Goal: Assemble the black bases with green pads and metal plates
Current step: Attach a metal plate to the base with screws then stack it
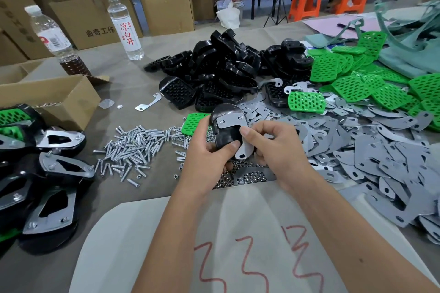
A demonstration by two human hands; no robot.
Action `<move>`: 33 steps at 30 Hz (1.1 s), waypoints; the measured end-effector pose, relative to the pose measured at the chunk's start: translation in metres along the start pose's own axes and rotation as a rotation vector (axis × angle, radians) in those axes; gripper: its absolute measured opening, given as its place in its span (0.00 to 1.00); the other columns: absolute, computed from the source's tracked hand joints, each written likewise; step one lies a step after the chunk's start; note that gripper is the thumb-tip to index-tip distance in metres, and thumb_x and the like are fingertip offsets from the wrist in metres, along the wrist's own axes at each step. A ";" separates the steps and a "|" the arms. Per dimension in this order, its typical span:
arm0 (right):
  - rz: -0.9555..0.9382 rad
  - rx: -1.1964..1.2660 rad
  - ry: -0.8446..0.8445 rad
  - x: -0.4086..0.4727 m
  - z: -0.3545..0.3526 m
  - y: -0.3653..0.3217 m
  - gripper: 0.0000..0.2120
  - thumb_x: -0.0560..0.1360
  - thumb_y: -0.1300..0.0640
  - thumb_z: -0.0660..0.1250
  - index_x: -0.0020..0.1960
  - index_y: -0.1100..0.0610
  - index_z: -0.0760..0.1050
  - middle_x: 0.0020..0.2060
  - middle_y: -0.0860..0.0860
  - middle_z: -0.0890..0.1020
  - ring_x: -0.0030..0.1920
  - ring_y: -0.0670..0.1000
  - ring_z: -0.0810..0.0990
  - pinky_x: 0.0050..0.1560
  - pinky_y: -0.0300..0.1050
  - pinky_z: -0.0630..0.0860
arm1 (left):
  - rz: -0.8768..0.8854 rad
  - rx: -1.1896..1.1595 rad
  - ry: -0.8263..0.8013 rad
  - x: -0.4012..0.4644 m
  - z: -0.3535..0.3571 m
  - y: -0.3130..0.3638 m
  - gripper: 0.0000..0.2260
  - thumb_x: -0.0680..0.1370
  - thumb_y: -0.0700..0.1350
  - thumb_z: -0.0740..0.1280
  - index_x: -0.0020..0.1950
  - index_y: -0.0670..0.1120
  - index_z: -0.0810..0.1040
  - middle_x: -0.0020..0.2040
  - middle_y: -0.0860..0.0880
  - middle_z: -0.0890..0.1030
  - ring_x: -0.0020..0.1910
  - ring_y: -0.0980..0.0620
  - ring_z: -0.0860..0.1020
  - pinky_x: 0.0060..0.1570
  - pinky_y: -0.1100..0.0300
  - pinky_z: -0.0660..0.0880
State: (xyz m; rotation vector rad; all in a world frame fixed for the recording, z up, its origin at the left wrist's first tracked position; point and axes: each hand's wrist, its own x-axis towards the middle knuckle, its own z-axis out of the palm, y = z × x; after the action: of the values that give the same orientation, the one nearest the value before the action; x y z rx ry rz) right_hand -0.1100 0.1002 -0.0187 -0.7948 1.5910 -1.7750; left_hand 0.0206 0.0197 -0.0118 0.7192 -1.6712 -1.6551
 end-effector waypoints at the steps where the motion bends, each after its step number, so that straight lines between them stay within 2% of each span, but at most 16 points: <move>1: 0.013 0.037 -0.005 0.000 0.000 -0.001 0.15 0.80 0.60 0.71 0.35 0.62 0.77 0.23 0.50 0.78 0.20 0.41 0.71 0.24 0.32 0.69 | 0.004 -0.004 -0.007 -0.001 0.001 0.000 0.23 0.79 0.36 0.72 0.57 0.66 0.78 0.41 0.51 0.86 0.30 0.56 0.79 0.29 0.66 0.74; 3: 0.012 0.053 0.015 -0.001 0.000 -0.002 0.14 0.80 0.60 0.71 0.38 0.64 0.78 0.24 0.51 0.79 0.20 0.41 0.71 0.23 0.32 0.68 | 0.011 0.000 -0.014 -0.001 0.002 0.000 0.22 0.79 0.36 0.72 0.57 0.66 0.78 0.41 0.51 0.86 0.30 0.56 0.79 0.28 0.66 0.74; 7: -0.013 0.058 0.081 -0.001 0.005 0.001 0.15 0.79 0.58 0.72 0.37 0.64 0.78 0.27 0.55 0.79 0.28 0.52 0.74 0.29 0.41 0.72 | -0.001 0.016 -0.009 0.000 0.003 -0.001 0.21 0.79 0.36 0.72 0.60 0.63 0.77 0.40 0.50 0.84 0.29 0.55 0.76 0.28 0.65 0.72; 12: -0.012 0.146 0.105 -0.002 0.005 0.002 0.15 0.79 0.59 0.72 0.39 0.68 0.77 0.29 0.57 0.77 0.33 0.56 0.73 0.36 0.49 0.71 | -0.014 0.047 -0.035 0.001 0.005 -0.001 0.19 0.79 0.37 0.71 0.59 0.61 0.76 0.37 0.51 0.82 0.28 0.51 0.74 0.28 0.58 0.72; 17: -0.004 0.157 0.011 -0.002 0.003 -0.002 0.13 0.80 0.58 0.71 0.37 0.59 0.79 0.30 0.54 0.79 0.35 0.54 0.77 0.39 0.47 0.77 | -0.023 0.015 0.014 0.002 0.003 -0.001 0.18 0.79 0.37 0.72 0.57 0.61 0.76 0.38 0.45 0.84 0.28 0.49 0.75 0.26 0.61 0.72; 19: 0.008 0.183 0.023 -0.001 0.003 -0.002 0.11 0.80 0.59 0.70 0.40 0.62 0.80 0.29 0.53 0.79 0.31 0.50 0.77 0.34 0.40 0.76 | -0.025 0.008 0.032 0.001 0.004 -0.001 0.18 0.79 0.37 0.72 0.56 0.62 0.77 0.39 0.44 0.84 0.28 0.49 0.75 0.27 0.61 0.73; 21: 0.010 0.208 0.042 0.001 0.003 -0.001 0.10 0.81 0.60 0.70 0.43 0.66 0.79 0.27 0.50 0.78 0.26 0.43 0.74 0.27 0.33 0.71 | -0.014 0.008 0.031 0.000 0.006 -0.001 0.19 0.79 0.37 0.72 0.57 0.61 0.77 0.39 0.45 0.84 0.28 0.49 0.75 0.27 0.60 0.73; 26: -0.005 0.188 0.011 0.000 0.001 0.001 0.11 0.80 0.59 0.70 0.40 0.61 0.79 0.29 0.52 0.79 0.28 0.45 0.75 0.30 0.35 0.72 | -0.019 -0.010 0.063 0.000 0.008 0.000 0.18 0.78 0.37 0.73 0.57 0.59 0.77 0.43 0.41 0.85 0.29 0.51 0.77 0.28 0.62 0.74; 28: -0.018 0.191 -0.012 -0.001 0.002 0.000 0.12 0.80 0.61 0.70 0.39 0.61 0.78 0.27 0.51 0.78 0.26 0.43 0.75 0.28 0.34 0.72 | -0.027 -0.012 0.081 0.001 0.007 0.000 0.17 0.79 0.38 0.73 0.55 0.60 0.78 0.43 0.41 0.86 0.29 0.49 0.78 0.28 0.62 0.74; 30: -0.026 0.171 -0.019 -0.002 0.004 -0.002 0.13 0.80 0.61 0.70 0.37 0.60 0.79 0.27 0.51 0.79 0.25 0.44 0.75 0.28 0.40 0.75 | -0.023 -0.001 0.087 0.001 0.007 -0.002 0.15 0.80 0.40 0.72 0.55 0.62 0.78 0.42 0.43 0.86 0.31 0.49 0.79 0.29 0.60 0.76; 33: -0.025 0.129 -0.014 -0.004 0.006 -0.004 0.13 0.79 0.60 0.72 0.36 0.59 0.80 0.31 0.59 0.80 0.30 0.55 0.79 0.38 0.58 0.82 | -0.014 0.018 0.106 0.002 0.007 -0.004 0.12 0.82 0.44 0.69 0.55 0.63 0.79 0.38 0.51 0.85 0.31 0.53 0.80 0.30 0.59 0.77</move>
State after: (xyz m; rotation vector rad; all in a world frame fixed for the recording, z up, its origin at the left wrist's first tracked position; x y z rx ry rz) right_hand -0.1029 0.1005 -0.0148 -0.7672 1.4470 -1.8648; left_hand 0.0137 0.0223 -0.0155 0.8142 -1.6121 -1.5852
